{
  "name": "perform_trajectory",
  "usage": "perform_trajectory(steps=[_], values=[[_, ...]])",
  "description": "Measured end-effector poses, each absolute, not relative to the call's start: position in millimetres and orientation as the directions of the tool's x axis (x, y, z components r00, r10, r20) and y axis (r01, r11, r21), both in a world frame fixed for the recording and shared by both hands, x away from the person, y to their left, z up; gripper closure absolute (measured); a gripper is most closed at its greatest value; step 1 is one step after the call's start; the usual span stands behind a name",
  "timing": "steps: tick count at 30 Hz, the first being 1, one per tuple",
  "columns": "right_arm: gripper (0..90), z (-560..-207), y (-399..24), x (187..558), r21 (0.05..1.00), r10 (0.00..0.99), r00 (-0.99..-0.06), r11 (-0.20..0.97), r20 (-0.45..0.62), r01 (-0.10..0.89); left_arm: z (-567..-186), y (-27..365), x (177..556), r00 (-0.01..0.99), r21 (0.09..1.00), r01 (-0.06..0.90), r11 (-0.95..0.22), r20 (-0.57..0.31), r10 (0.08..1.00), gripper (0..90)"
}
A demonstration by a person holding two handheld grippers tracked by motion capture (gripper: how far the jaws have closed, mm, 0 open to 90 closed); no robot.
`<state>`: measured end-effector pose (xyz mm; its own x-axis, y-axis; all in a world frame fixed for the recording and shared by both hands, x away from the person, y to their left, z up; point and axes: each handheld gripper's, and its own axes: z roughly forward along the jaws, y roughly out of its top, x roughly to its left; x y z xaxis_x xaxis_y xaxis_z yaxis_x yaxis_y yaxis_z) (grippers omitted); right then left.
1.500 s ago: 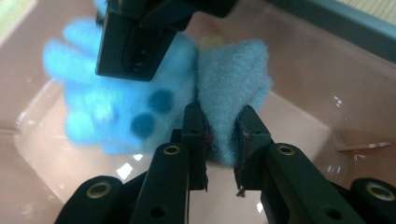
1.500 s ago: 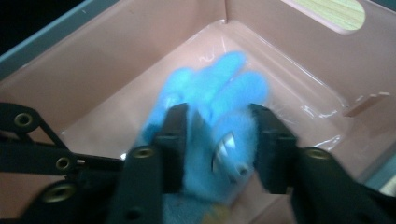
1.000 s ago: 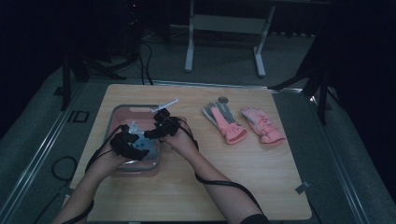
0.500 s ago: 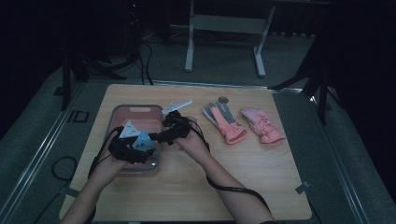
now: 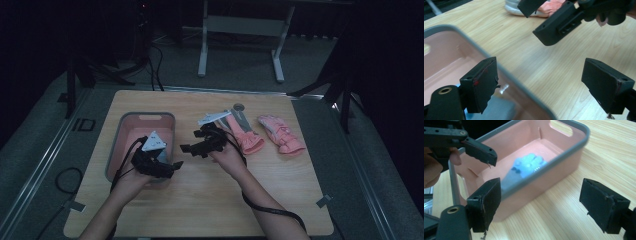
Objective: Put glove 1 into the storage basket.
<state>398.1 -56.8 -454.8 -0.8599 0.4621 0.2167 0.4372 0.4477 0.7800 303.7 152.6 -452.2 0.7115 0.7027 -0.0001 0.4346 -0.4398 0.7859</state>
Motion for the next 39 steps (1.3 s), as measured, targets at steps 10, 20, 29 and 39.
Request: perform_trajectory(steps=[10, 20, 29, 39], values=[[15.7, -456.1, -93.3, 391.1, 0.786, 0.492, -0.853, 0.452, 0.175, 0.422, -458.9, 116.9, 295.0, 0.772, 0.788, 0.394, -0.473, -0.004, 0.636, 14.2], [15.4, -467.5, -129.6, 389.1, 0.789, 0.526, -0.832, 0.430, 0.176, 0.439, -466.7, 85.8, 283.1, 0.840, 0.808, 0.339, -0.482, -0.029, 0.541, 14.2], [15.4, -481.6, -158.0, 388.4, 0.784, 0.560, -0.808, 0.413, 0.182, 0.464, -488.5, 62.4, 276.6, 0.870, 0.804, 0.325, -0.498, -0.048, 0.490, 14.2], [15.5, -495.2, -183.0, 380.6, 0.782, 0.574, -0.798, 0.406, 0.184, 0.473, -518.0, 40.1, 268.7, 0.900, 0.779, 0.316, -0.542, -0.065, 0.431, 14.2]])
